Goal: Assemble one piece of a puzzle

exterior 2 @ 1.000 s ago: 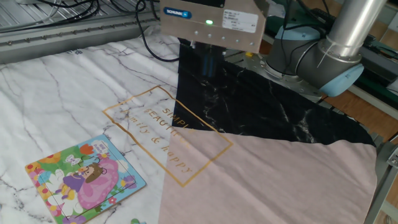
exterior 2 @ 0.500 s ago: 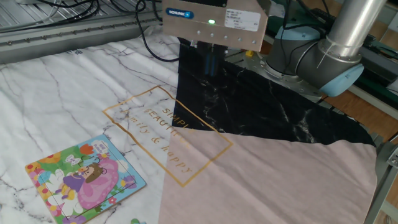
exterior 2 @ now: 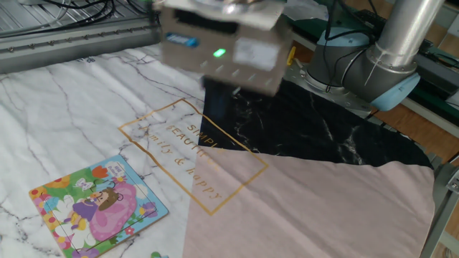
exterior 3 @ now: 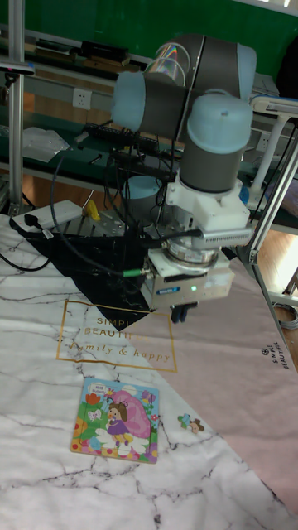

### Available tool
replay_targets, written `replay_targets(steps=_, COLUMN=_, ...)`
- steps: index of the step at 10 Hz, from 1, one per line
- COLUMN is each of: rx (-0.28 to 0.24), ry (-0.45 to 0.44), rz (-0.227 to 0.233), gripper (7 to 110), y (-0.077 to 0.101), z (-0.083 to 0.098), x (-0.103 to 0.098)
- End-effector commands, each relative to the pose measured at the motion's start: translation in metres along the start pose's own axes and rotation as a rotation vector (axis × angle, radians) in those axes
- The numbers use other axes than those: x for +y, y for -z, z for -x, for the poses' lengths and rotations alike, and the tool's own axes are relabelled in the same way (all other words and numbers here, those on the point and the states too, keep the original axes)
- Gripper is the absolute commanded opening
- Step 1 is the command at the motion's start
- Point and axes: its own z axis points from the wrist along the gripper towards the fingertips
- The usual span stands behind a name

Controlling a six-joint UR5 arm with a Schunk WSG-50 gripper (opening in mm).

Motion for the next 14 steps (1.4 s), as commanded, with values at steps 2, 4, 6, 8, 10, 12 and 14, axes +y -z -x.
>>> replay_targets(steps=2, rx=-0.118, ry=-0.089, rz=0.118, gripper=7, y=-0.023, z=0.079, x=0.02)
replay_targets(steps=4, rx=-0.037, ry=-0.108, rz=-0.062, gripper=7, y=-0.026, z=0.057, x=-0.028)
replay_targets(steps=6, rx=0.0, ry=-0.103, rz=-0.104, gripper=7, y=-0.014, z=0.046, x=-0.035)
replay_targets(steps=8, rx=0.046, ry=-0.067, rz=-0.133, gripper=7, y=-0.013, z=0.034, x=-0.042)
replay_targets(steps=10, rx=0.063, ry=0.027, rz=-0.109, gripper=7, y=-0.013, z=0.032, x=-0.037)
replay_targets(steps=12, rx=0.066, ry=0.105, rz=-0.104, gripper=7, y=-0.013, z=0.032, x=-0.036)
replay_targets(steps=14, rx=0.096, ry=0.158, rz=-0.079, gripper=7, y=-0.013, z=0.025, x=-0.031)
